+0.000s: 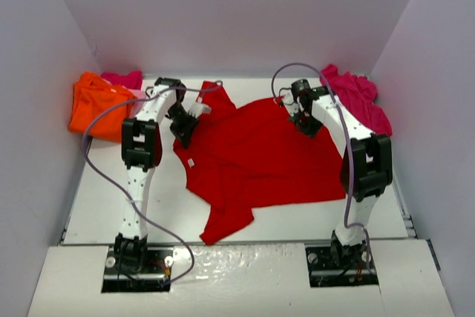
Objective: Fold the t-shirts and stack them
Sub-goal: Flatten out the tshirt
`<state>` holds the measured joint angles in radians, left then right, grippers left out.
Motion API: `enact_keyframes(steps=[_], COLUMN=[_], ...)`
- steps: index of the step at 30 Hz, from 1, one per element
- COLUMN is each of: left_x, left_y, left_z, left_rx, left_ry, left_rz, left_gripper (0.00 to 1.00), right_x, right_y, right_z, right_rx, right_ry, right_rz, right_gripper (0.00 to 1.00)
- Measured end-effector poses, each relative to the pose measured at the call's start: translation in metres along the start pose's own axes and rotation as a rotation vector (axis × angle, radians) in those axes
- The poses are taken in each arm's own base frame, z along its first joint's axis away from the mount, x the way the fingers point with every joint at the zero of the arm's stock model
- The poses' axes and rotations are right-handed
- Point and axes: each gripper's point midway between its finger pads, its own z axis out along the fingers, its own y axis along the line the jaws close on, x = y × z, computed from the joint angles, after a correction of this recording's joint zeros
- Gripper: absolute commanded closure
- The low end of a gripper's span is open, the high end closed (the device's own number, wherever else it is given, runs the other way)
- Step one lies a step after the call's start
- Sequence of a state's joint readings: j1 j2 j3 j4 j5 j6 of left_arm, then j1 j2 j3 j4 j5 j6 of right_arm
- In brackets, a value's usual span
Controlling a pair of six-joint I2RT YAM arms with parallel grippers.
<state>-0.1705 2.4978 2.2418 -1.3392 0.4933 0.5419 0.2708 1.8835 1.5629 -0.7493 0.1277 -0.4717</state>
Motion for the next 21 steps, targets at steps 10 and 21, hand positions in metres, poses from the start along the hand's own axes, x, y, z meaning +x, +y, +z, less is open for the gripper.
enact_keyframes(steps=[10,21], left_x=[0.005,0.009], left_y=[0.091,0.117], left_z=[-0.04,-0.054], left_rx=[-0.184,-0.315], left_ry=[-0.07,-0.083], left_rz=[-0.152,-0.143], left_gripper=[1.0,0.89], right_x=[0.014,0.044], right_y=[0.036,0.09], right_z=[0.015,0.058], right_rx=[-0.11,-0.244], right_ry=[0.033,0.164], right_rz=[-0.045,-0.117], right_gripper=[1.0,1.0])
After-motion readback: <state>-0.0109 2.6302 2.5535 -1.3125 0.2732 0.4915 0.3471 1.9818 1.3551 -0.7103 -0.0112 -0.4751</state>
